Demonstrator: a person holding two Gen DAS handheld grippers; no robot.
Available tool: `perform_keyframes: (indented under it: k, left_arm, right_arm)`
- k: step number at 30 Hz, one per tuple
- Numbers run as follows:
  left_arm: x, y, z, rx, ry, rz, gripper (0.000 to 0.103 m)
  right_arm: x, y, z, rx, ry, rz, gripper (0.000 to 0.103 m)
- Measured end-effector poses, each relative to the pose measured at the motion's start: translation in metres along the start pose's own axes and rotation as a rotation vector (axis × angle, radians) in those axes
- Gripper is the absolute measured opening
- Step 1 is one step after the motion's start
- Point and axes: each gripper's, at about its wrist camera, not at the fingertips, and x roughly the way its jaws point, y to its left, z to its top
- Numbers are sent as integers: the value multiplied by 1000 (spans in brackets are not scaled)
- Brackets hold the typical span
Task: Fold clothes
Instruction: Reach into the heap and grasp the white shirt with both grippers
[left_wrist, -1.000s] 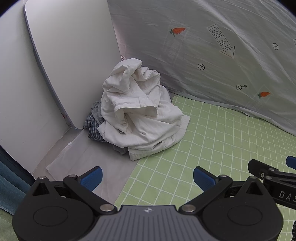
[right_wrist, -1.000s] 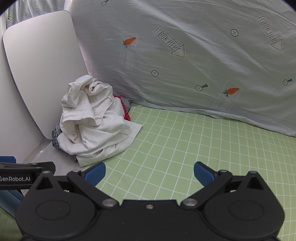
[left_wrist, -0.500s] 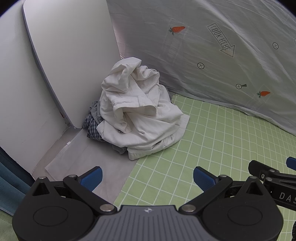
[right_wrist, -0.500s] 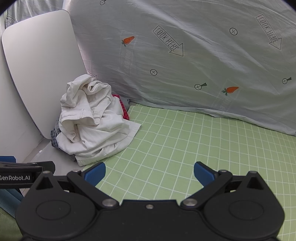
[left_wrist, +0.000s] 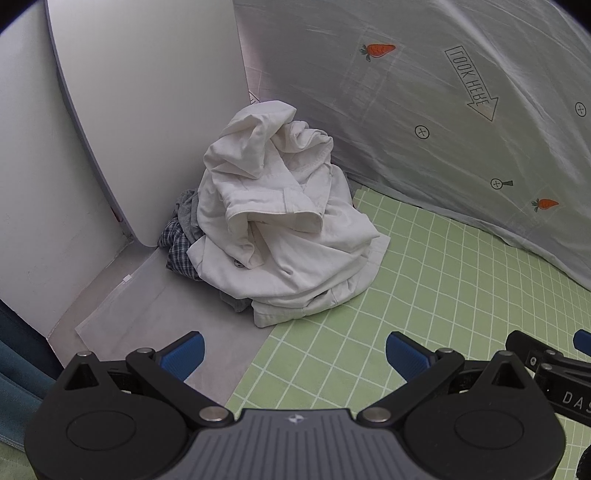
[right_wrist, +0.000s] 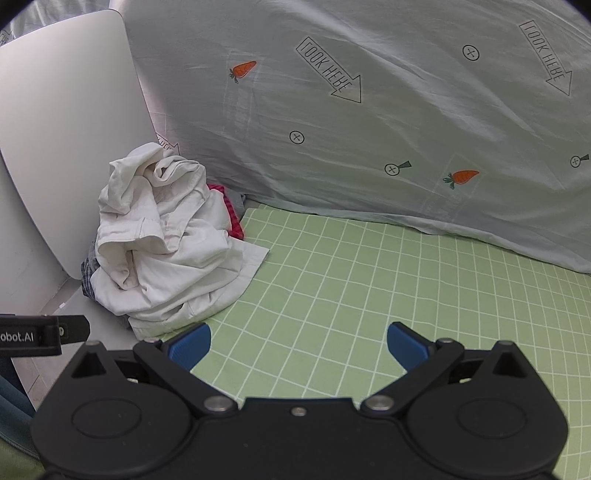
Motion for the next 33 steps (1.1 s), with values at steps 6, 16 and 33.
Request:
perform_keyframes:
  k: [6,16,33]
  left_arm:
    - [61,37,31,-82,64,47,103]
    - [150,116,88,-291,96,23,76]
    - [161,89,113,-237,16,-238,35]
  right_arm:
    - [60,19,29,-61,-16,58,103]
    - [201,70,81,-123,81,151,93]
    - [186,75,67,-25,-44,286,12]
